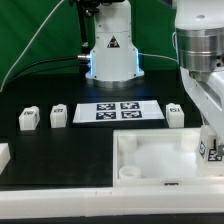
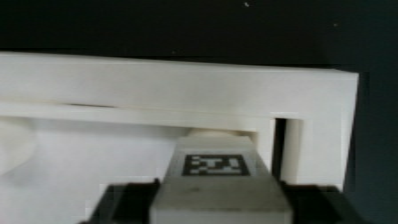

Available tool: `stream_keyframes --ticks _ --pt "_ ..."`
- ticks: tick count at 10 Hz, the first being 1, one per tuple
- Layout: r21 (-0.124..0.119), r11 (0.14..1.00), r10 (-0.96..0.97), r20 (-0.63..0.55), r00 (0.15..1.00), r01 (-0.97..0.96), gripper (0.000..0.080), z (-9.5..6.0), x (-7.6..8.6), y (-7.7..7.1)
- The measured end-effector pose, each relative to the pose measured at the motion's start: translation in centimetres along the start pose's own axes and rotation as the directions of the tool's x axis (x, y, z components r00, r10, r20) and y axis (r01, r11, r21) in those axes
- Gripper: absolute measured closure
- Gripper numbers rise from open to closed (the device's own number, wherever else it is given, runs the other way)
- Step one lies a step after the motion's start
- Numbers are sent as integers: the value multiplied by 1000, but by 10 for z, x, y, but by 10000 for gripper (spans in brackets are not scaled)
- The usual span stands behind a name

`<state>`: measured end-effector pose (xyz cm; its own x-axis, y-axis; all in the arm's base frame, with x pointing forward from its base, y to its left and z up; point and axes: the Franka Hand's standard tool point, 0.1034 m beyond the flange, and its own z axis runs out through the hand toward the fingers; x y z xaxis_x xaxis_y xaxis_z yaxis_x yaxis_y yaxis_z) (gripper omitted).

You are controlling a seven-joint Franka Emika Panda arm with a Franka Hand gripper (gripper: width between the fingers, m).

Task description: Assemble one leg

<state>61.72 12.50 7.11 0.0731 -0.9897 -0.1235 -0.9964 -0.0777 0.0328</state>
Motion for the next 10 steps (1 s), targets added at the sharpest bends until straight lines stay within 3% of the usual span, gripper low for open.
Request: stream_keyframes --ticks 1,2,3,4,5,8,10 --pt "0 999 -35 0 999 35 290 0 0 0" --pt "0 998 -57 0 998 57 290 0 0 0" --pt "-1 985 -170 -2 985 170 180 0 0 0" --pt "-6 956 -294 -2 956 294 159 1 0 1" --pt "-27 911 -412 1 911 412 159 3 0 3" --pt "-48 700 -712 26 702 712 151 2 5 3" --pt "-54 456 -887 46 459 888 151 -1 10 2"
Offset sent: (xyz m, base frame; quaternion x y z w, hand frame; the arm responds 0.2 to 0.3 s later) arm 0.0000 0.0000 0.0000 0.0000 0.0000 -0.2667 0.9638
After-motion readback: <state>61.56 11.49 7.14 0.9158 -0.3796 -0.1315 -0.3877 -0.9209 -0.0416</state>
